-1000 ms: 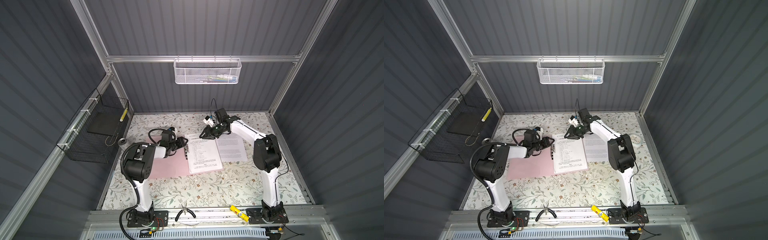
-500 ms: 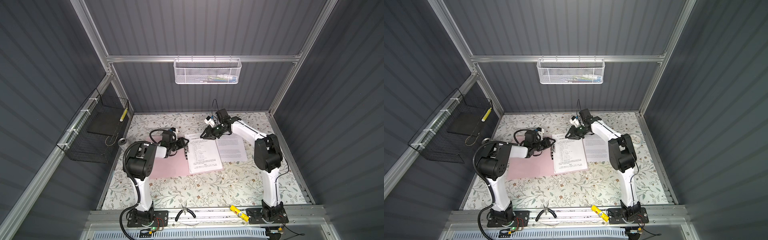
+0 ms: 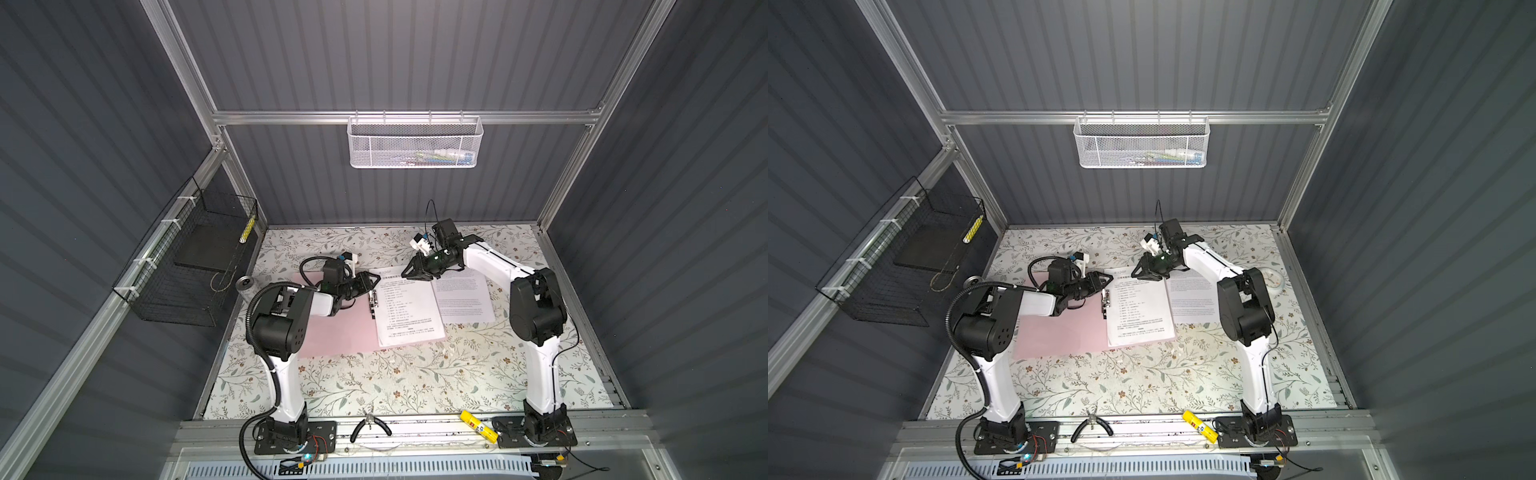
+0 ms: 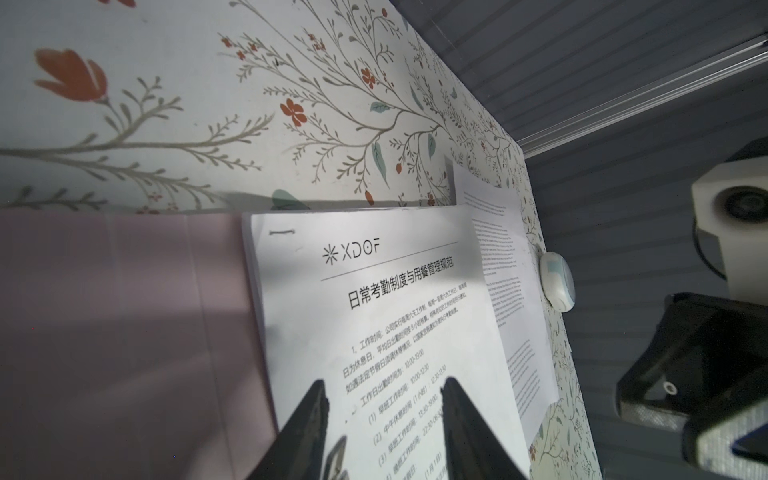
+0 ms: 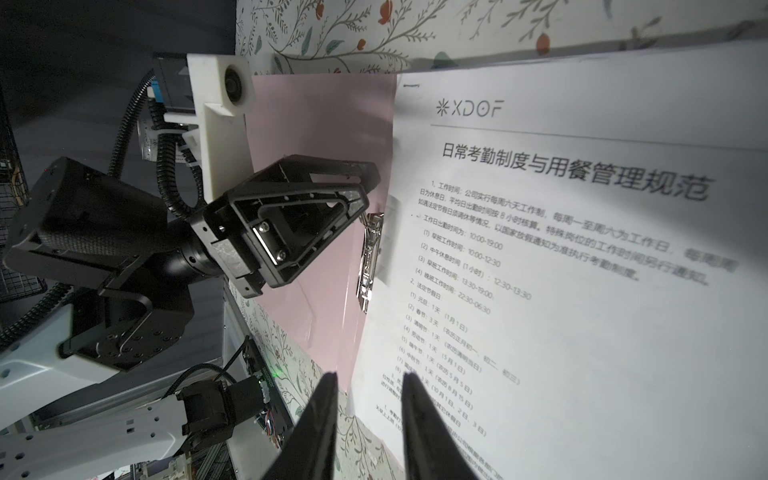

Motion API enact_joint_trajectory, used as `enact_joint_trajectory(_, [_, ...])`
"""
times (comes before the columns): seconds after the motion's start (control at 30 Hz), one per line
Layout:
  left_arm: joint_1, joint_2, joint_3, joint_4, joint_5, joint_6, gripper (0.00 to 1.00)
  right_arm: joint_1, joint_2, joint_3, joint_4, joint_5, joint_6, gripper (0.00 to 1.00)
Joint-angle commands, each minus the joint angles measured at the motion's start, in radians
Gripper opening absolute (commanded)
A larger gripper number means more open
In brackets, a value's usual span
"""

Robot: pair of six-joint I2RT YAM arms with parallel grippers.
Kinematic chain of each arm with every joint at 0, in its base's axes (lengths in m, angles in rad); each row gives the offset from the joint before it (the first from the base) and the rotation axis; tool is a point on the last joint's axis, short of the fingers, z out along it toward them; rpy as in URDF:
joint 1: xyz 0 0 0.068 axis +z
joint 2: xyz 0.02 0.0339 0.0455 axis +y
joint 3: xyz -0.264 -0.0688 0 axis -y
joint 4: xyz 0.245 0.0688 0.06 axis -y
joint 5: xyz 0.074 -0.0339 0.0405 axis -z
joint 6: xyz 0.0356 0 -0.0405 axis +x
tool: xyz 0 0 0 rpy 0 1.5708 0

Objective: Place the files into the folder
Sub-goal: 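Move the right gripper onto the metal lever of the folder clip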

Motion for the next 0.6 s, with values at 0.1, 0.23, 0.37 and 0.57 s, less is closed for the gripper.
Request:
enact_joint_trajectory(0.1, [-0.002,-0.082,-0.057,0.029,0.029,-0.009,0.46,-0.003,-0.044,-0.023,0.019,-0.015,0.000,0.30])
enact_joint_trajectory(0.23, [-0.005,-0.118,-0.091,0.040,0.034,-0.014,0.45,-0.003,-0.054,-0.041,0.031,-0.020,0.002,0.30])
enact_joint_trajectory(0.37, [-0.014,-0.135,-0.129,0.077,0.037,-0.028,0.45,-0.001,-0.064,-0.046,0.033,-0.021,0.000,0.29])
enact_joint_trajectory(0.57, [-0.024,-0.165,-0.201,0.139,0.031,-0.057,0.45,0.002,-0.081,-0.072,0.036,-0.016,-0.001,0.29])
